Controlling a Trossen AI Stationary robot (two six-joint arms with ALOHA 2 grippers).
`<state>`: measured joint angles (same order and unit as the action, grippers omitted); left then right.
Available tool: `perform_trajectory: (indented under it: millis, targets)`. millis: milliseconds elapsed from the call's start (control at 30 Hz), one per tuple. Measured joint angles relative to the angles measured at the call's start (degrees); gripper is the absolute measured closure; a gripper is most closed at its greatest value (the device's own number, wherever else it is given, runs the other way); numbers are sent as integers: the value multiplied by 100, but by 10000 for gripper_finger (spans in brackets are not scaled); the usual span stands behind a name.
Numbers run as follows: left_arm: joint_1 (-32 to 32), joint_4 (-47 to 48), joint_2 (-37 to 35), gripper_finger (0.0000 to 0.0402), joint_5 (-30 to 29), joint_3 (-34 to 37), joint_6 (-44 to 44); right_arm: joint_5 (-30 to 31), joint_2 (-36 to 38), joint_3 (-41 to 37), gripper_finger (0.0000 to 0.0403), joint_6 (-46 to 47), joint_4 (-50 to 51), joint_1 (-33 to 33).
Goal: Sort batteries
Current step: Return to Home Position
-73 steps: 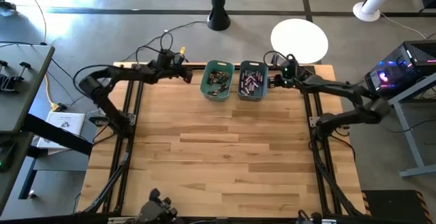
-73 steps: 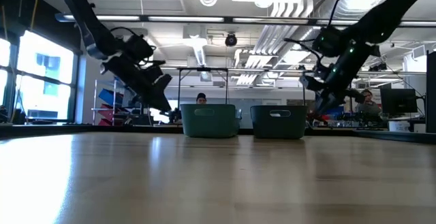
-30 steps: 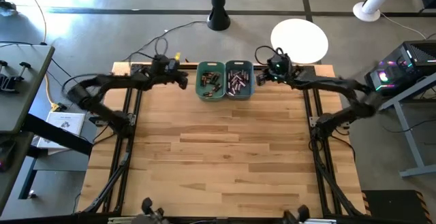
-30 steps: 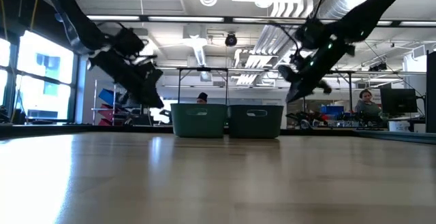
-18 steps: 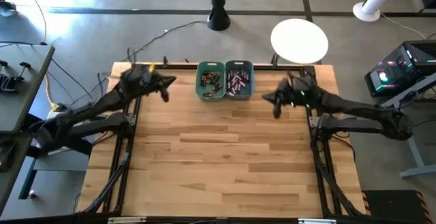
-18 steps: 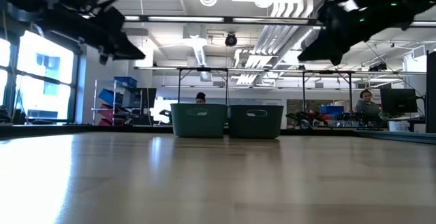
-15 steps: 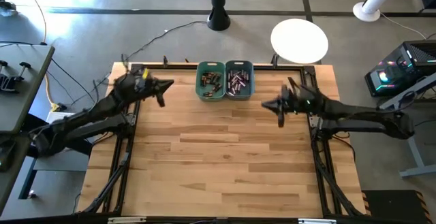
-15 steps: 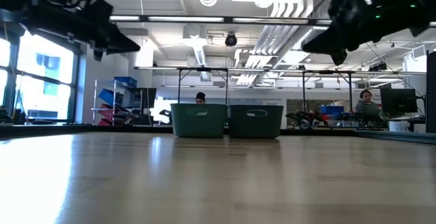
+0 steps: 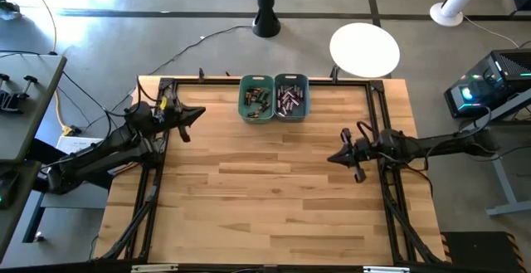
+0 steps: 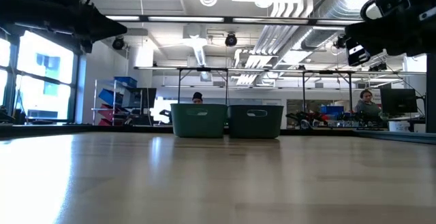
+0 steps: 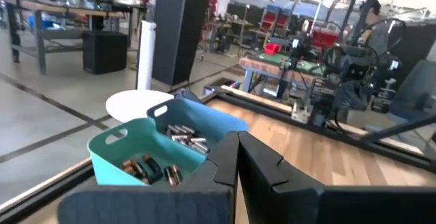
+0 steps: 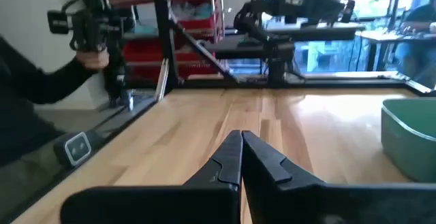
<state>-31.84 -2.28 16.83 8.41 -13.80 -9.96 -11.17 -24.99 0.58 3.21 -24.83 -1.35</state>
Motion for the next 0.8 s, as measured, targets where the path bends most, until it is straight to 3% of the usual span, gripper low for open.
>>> perform_trajectory:
  millis: [200, 333, 533, 600, 800]
  targets:
    - [151, 231, -5, 401, 91, 0, 354, -261, 376, -2, 403, -390, 227, -96]
    - [230, 303, -105, 401, 621, 2, 786, -340, 541, -2, 403, -472, 577, -97]
    - [225, 714, -1117, 401, 651, 93, 864, -339, 770, -2, 403, -555, 745, -96]
    - [226, 575, -1639, 401, 647, 408, 801, -338, 865, -2, 403, -610, 751, -96]
    - [313, -674, -1500, 401, 588, 1313, 477, -231, 1015, -2, 403, -329, 864, -108]
